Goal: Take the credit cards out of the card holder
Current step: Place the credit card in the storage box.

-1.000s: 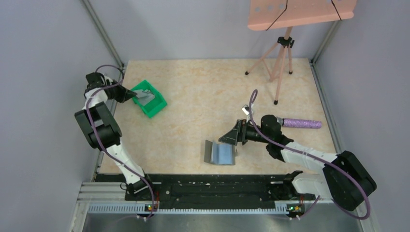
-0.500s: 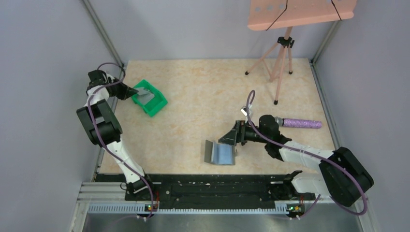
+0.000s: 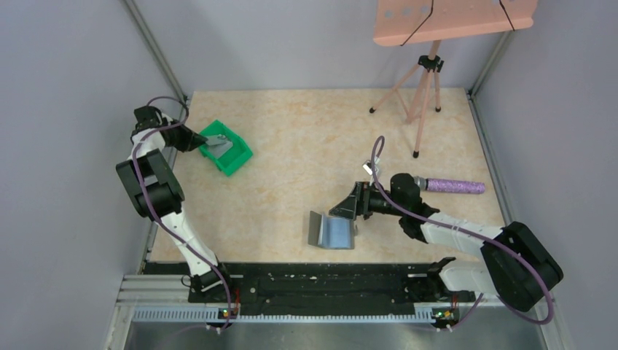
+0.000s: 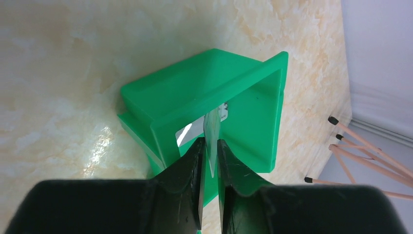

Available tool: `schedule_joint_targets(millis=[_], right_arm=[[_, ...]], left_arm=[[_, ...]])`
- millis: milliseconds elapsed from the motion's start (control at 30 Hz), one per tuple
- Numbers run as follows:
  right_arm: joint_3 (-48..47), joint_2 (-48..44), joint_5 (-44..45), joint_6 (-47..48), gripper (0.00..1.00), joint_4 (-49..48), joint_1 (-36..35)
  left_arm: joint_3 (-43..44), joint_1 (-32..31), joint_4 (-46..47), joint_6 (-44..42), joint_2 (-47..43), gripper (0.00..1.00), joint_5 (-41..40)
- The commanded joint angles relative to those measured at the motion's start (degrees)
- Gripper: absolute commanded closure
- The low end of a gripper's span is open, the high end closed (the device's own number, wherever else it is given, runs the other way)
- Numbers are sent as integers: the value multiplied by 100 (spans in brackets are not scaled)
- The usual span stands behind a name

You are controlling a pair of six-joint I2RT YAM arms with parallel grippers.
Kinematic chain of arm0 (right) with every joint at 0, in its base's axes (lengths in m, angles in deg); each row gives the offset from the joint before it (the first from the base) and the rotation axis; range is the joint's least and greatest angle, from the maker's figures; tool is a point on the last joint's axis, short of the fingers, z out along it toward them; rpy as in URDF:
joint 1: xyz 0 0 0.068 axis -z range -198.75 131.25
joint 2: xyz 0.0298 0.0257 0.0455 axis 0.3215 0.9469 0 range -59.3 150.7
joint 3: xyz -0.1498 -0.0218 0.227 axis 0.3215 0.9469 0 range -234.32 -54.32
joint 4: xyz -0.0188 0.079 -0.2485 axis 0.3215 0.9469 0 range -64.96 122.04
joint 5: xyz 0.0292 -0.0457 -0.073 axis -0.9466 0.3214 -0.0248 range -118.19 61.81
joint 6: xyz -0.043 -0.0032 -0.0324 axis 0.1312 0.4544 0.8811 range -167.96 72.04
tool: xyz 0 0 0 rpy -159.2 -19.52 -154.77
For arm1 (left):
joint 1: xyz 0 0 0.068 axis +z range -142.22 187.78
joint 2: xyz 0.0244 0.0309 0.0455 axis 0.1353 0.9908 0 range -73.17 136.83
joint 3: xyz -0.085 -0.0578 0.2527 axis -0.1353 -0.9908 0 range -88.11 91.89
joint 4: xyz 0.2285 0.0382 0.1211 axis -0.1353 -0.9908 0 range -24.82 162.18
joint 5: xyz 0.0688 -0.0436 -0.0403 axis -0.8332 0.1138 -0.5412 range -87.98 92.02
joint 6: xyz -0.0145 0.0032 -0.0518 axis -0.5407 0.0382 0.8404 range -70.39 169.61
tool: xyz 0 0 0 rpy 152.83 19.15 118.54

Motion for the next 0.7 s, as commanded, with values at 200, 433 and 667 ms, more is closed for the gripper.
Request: schedule_joint_targets(millis=[200,433,667], right_arm=[[-261,-268,46,-9,19,-74,45],[-235,-428,83,-16,19,9,45],[-125,-545,140,-8,19,167,45]], left_arm=[[327,-9,-209,-149,-441,75,-447],[377,-6,-345,-149,-631,69,-722],[36,-28,-366,51,-961,67,-890]])
